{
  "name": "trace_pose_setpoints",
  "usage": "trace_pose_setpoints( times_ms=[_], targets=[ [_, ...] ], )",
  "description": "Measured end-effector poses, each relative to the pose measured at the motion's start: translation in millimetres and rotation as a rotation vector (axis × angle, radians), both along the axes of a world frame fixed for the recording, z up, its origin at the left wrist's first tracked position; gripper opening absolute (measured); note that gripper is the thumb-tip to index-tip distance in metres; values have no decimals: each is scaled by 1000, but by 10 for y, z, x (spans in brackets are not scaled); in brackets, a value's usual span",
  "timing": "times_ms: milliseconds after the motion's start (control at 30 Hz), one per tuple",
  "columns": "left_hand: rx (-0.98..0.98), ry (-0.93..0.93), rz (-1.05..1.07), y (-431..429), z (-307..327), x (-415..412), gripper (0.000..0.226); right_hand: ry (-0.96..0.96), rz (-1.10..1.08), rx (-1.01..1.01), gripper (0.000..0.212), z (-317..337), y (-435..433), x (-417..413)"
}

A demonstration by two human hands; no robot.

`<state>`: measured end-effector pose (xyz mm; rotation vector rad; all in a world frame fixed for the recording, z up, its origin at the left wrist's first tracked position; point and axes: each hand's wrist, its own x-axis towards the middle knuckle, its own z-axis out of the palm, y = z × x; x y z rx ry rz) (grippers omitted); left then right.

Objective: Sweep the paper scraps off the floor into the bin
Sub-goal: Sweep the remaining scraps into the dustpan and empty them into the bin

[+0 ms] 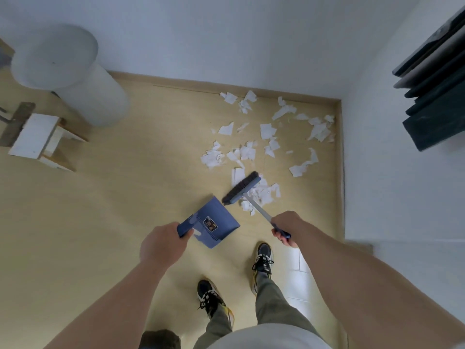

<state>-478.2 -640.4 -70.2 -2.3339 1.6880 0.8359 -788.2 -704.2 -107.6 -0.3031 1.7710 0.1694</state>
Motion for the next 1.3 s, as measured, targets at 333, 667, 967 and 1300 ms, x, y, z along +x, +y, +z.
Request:
trace_pose_setpoints(
  times_ms=[333, 667, 967, 1300],
  targets=[
    [27, 34, -61, 108, -32, 52, 38, -80, -224, -204, 6, 662, 282, -100],
    [36, 99, -70, 144, -153, -19, 39, 190, 225, -288, 6, 1095, -31, -304],
    [109, 126, -16, 25, -376, -167, 41, 434, 646, -223, 14, 673, -104, -570],
    [131, 105, -13, -2, -562, -114, 41, 318, 621, -175, 29, 301, 250, -589]
  ],
)
